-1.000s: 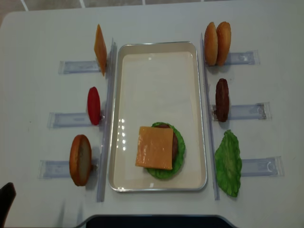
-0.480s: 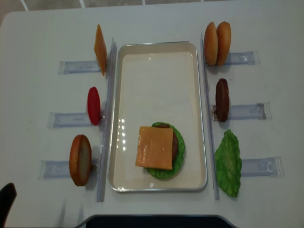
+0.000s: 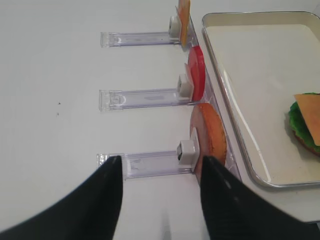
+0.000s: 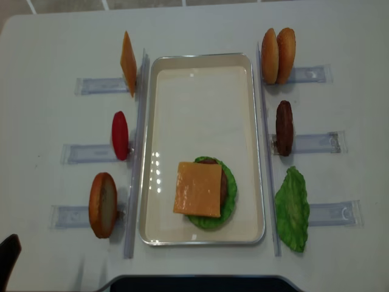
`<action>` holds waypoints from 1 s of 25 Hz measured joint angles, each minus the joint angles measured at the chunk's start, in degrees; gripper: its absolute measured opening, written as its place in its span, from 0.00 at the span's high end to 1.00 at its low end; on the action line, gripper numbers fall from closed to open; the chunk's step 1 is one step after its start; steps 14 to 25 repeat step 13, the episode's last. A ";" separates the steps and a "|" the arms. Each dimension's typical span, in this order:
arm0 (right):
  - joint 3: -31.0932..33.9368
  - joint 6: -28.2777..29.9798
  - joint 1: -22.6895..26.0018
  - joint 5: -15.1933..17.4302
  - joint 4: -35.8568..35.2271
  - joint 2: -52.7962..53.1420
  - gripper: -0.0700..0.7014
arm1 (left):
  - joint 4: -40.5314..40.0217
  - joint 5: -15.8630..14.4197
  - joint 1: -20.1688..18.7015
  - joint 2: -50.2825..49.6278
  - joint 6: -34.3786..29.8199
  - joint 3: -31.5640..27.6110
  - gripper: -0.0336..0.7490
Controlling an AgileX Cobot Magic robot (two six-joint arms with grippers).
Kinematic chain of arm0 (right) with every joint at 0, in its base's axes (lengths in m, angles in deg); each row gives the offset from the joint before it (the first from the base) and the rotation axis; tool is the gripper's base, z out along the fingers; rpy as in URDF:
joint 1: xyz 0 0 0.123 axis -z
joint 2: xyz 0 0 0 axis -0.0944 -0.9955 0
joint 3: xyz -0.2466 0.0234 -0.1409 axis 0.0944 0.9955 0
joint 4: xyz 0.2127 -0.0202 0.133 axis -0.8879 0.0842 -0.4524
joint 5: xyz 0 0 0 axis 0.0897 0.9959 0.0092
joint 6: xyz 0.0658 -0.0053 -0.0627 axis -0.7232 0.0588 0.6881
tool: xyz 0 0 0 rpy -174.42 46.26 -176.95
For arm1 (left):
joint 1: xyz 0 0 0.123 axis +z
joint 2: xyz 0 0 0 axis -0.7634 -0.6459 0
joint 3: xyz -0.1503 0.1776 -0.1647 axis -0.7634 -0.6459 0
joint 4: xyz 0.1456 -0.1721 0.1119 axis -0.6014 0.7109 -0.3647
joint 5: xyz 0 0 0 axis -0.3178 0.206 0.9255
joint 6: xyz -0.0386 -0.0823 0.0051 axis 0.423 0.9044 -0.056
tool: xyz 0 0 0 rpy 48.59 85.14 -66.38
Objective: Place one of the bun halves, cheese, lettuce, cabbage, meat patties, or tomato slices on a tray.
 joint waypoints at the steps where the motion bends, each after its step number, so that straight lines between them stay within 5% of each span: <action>1: 0.00 0.00 0.00 0.00 0.00 0.00 0.30 | 0.00 0.00 0.00 0.00 0.00 0.00 0.46; 25: 0.00 0.00 0.00 0.00 0.00 0.00 0.30 | 0.00 0.00 0.00 0.00 0.00 0.00 0.46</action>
